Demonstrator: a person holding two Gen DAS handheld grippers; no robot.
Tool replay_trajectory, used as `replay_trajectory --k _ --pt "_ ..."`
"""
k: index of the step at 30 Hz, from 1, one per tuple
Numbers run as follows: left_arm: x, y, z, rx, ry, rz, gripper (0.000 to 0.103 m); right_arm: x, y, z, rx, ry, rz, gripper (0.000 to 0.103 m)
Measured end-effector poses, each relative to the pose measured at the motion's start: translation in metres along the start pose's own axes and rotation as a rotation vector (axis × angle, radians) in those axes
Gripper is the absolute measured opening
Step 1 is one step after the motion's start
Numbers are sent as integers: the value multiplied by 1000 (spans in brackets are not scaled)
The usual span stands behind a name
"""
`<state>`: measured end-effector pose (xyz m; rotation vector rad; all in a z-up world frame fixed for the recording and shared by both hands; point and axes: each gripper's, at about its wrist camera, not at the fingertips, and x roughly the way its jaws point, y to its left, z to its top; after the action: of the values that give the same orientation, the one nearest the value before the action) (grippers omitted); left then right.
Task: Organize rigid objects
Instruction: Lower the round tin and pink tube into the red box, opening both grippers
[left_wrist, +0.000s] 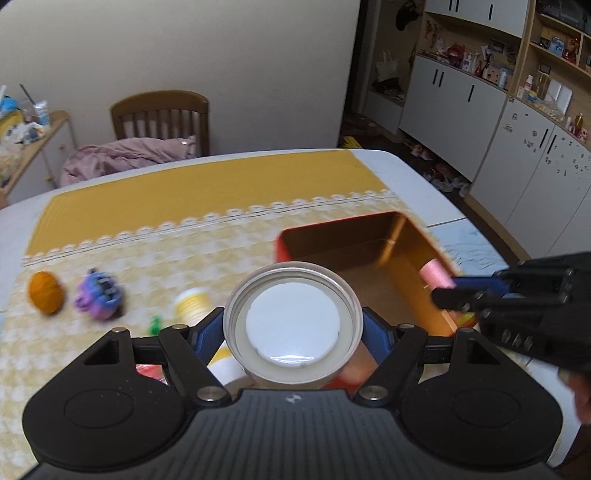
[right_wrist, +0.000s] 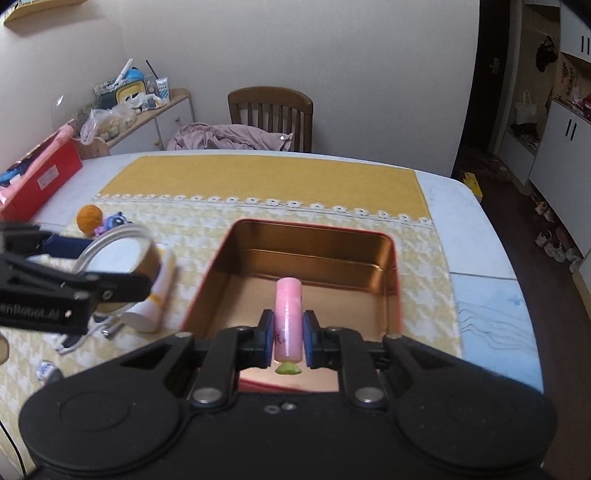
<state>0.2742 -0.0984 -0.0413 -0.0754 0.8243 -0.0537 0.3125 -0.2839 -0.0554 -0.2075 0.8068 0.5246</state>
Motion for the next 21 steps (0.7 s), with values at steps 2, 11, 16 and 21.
replay_trajectory --k 2,11,16,21 --pt "13 -8 11 -8 13 -9 77 5 -9 1 -17 7 0 14" --pt "79 -42 43 -15 112 -33 77 37 -35 6 -79 53 18 14" --pt "109 -53 48 -30 154 -10 77 54 -40 7 -113 87 23 14" --pt "128 -57 49 -25 165 15 77 74 -44 8 -144 114 24 14"
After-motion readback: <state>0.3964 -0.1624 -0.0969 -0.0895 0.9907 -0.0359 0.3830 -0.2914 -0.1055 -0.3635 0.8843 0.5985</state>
